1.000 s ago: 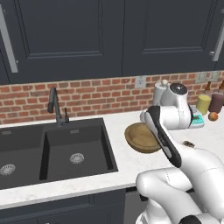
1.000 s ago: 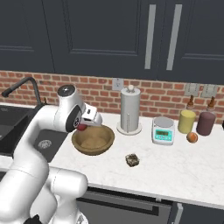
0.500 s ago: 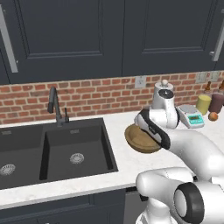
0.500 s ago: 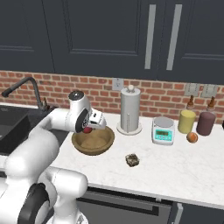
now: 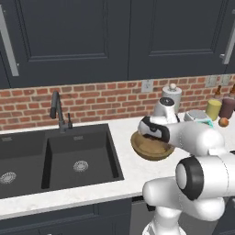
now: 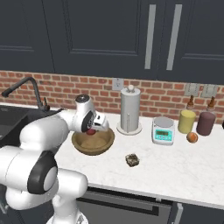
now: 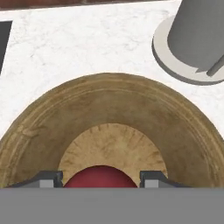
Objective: Pick the tomato from the sink and place it in the bowl. Then pick the bowl and place it in the microwave. Then close the microwave door and press the start button.
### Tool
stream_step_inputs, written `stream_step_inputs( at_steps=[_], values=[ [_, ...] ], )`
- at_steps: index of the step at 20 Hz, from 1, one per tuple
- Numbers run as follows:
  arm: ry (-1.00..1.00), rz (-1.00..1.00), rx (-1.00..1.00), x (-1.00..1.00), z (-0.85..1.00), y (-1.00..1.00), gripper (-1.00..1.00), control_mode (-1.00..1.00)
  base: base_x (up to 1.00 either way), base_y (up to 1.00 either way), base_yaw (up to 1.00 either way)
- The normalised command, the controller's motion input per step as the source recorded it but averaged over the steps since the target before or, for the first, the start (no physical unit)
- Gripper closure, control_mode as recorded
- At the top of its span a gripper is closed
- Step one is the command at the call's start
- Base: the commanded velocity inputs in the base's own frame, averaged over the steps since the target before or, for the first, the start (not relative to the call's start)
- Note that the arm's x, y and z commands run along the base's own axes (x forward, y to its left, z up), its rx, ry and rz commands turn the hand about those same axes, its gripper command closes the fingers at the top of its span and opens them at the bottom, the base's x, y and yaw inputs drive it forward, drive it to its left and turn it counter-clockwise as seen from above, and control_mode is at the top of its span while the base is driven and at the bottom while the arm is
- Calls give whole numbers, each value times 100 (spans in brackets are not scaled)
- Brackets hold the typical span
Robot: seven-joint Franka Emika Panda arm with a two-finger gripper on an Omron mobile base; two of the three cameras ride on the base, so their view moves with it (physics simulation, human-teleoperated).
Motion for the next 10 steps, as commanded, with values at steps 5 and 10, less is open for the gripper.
stream_step_inputs(
  at_steps=[5, 10],
  values=[
    [3, 0, 0, 12, -42, -4, 100, -100, 0, 0, 0],
    [0, 0, 0, 0, -34, -5, 100, -100, 0, 0, 0]
  ],
)
